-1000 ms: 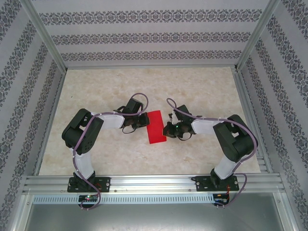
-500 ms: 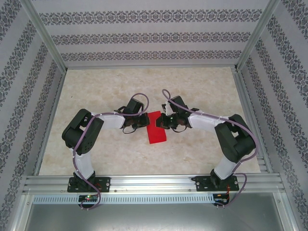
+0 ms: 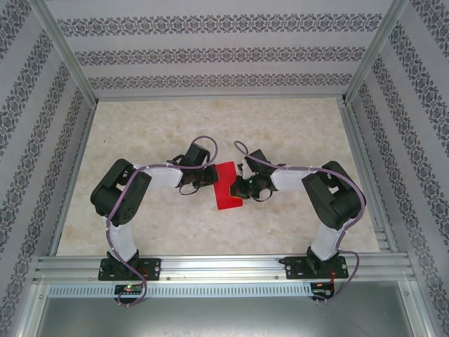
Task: Fold a paper plane with a square sheet of paper (pick it up from the middle)
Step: Fold the square sheet of paper in half at the center of the table.
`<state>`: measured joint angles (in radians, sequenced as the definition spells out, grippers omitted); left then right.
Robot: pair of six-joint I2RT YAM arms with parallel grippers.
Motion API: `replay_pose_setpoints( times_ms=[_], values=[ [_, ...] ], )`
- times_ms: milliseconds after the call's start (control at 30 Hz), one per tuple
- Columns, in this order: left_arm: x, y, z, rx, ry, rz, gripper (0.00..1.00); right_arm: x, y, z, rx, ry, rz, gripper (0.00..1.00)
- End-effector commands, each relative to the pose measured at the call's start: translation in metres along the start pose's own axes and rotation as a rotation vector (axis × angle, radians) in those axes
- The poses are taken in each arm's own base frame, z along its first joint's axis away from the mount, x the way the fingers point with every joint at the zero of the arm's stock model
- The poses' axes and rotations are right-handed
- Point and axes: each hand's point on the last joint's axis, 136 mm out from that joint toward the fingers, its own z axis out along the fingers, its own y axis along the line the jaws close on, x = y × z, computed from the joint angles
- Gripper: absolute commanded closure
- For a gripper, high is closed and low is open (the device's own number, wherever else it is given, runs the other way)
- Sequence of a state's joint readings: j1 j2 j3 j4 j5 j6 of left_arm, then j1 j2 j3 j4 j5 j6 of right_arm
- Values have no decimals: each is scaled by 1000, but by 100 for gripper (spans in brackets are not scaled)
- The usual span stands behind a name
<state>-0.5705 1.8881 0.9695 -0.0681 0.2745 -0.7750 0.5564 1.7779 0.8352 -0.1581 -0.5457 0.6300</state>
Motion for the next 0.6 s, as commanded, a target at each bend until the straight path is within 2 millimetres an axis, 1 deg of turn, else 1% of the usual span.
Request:
replay_pose_setpoints(
  times_ms=[0,200,367,467,533,567],
  values=[
    [81,122,8,-450,219,-75,100,36,-31,1,98,78,48,100],
    [81,122,10,-450,221,-74,100,63,-54,-6,143,99,100,100],
    [80,122,10,-450,222,-72,100,84,-68,-9,167,115,139,100],
    [79,121,11,-447,222,-70,100,85,-74,-15,195,94,147,100],
    [77,119,12,-441,221,-65,100,75,-70,-22,192,56,133,100],
    [76,116,13,-434,222,-60,100,69,-65,-25,185,37,118,100]
  ],
)
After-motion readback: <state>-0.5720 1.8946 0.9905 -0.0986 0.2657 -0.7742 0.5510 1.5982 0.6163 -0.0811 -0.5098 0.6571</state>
